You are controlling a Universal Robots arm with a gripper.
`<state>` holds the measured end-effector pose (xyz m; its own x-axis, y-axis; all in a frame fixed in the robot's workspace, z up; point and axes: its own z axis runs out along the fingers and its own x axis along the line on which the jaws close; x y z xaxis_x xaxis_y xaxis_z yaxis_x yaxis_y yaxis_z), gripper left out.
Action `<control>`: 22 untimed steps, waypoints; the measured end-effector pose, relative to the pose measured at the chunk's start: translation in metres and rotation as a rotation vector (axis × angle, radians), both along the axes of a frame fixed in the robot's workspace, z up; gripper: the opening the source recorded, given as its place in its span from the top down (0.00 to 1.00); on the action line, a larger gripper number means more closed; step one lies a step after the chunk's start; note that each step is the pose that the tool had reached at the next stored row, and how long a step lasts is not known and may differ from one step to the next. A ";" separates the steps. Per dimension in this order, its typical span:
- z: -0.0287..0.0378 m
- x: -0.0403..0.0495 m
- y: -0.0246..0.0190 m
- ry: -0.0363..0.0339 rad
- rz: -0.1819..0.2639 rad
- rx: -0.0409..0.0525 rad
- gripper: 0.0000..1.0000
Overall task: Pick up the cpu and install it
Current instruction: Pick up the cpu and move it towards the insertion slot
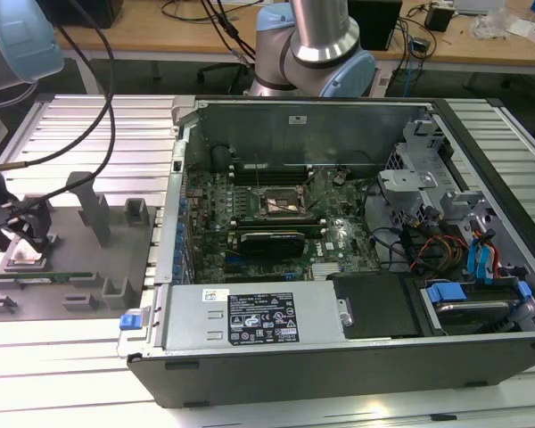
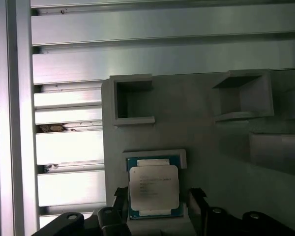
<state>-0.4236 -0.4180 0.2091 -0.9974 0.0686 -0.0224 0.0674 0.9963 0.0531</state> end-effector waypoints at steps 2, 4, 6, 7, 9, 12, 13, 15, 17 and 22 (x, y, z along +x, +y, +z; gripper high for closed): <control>0.0000 -0.0002 0.0000 -0.0001 0.000 0.0000 0.40; -0.0009 -0.0005 0.0000 -0.0246 0.000 -0.0001 0.40; -0.0019 -0.0007 0.0000 -0.0381 0.000 0.0001 0.40; -0.0025 -0.0007 -0.0001 -0.0383 0.000 0.0001 0.40; -0.0034 -0.0043 0.0007 -0.0382 0.000 0.0000 0.40; -0.0094 -0.0065 0.0017 -0.0381 0.000 -0.0001 0.40; -0.0095 -0.0065 0.0017 -0.0379 0.000 -0.0002 0.40; -0.0117 -0.0066 0.0018 -0.0382 0.000 0.0000 0.40; -0.0127 -0.0068 0.0017 -0.0381 0.000 -0.0001 0.40; -0.0137 -0.0067 0.0018 -0.0385 0.000 0.0002 0.40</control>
<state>-0.4303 -0.4162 0.1953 -0.9958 0.0684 -0.0608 0.0650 0.9963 0.0558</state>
